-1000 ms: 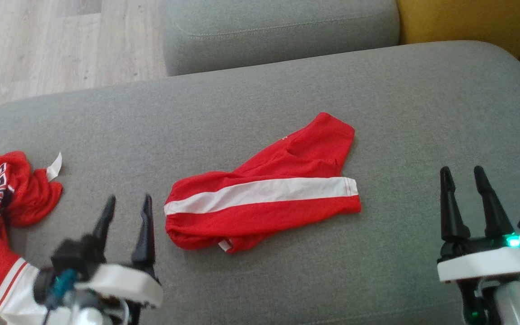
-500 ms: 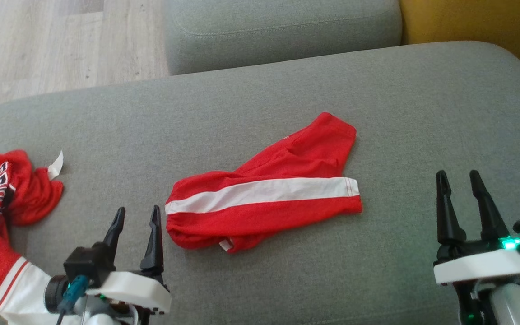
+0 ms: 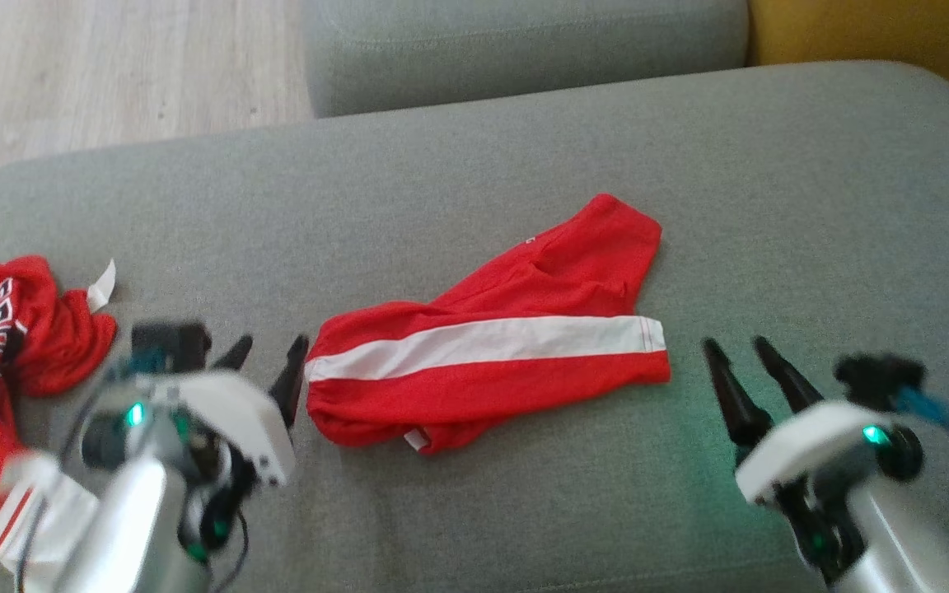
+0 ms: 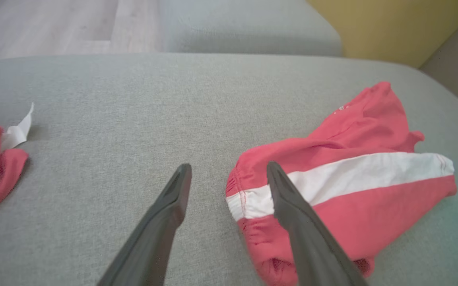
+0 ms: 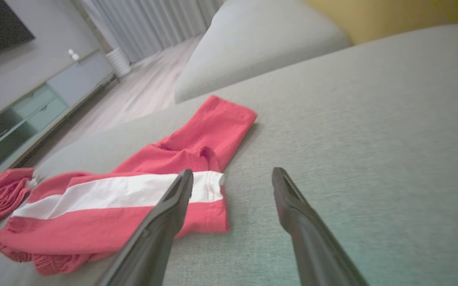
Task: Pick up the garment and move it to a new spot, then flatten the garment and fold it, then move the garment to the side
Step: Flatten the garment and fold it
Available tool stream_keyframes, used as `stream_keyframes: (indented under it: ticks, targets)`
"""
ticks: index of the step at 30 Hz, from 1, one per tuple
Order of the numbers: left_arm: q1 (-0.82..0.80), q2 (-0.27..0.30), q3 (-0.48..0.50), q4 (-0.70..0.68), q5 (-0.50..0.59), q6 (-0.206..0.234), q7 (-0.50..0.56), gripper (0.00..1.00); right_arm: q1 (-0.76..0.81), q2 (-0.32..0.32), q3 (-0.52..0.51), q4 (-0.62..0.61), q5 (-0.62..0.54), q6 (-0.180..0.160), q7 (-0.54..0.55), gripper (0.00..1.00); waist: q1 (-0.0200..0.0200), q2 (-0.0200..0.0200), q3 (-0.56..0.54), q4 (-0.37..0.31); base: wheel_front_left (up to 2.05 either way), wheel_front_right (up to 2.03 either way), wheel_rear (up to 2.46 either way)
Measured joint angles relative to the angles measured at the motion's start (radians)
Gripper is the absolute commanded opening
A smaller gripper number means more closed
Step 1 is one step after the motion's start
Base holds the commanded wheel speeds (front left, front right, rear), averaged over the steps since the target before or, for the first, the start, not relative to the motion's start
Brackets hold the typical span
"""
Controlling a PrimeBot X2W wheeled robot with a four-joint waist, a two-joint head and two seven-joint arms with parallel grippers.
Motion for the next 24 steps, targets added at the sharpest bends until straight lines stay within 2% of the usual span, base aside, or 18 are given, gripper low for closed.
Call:
stream_keyframes:
  ticks: [4, 11, 18, 24]
  targets:
    - [-0.124, 0.028, -0.021, 0.016, -0.034, -0.035, 0.236, 1.00, -0.135, -0.027, 0.074, 0.085, 0.101, 0.000, 0.173, 1.00, 0.0000, 0.0000, 0.026, 0.003, 0.00, 0.00, 0.00]
    - [-0.256, 0.043, -0.042, 0.099, -0.125, -0.068, 0.518, 1.00, -0.266, -0.072, 0.187, 0.186, 0.239, 0.000, 0.377, 1.00, 0.0000, 0.0000, 0.062, 0.016, 0.00, 0.00, 0.00]
    - [-0.304, 0.047, -0.067, 0.157, -0.186, -0.087, 0.658, 1.00, -0.330, -0.091, 0.267, 0.227, 0.320, 0.000, 0.450, 1.00, 0.0000, 0.0000, 0.082, 0.024, 0.00, 0.00, 0.00]
    - [-0.312, 0.047, -0.069, 0.162, -0.225, -0.095, 0.699, 1.00, -0.373, -0.102, 0.310, 0.268, 0.350, 0.000, 0.486, 1.00, 0.0000, 0.0000, 0.088, 0.028, 0.00, 0.00, 0.00]
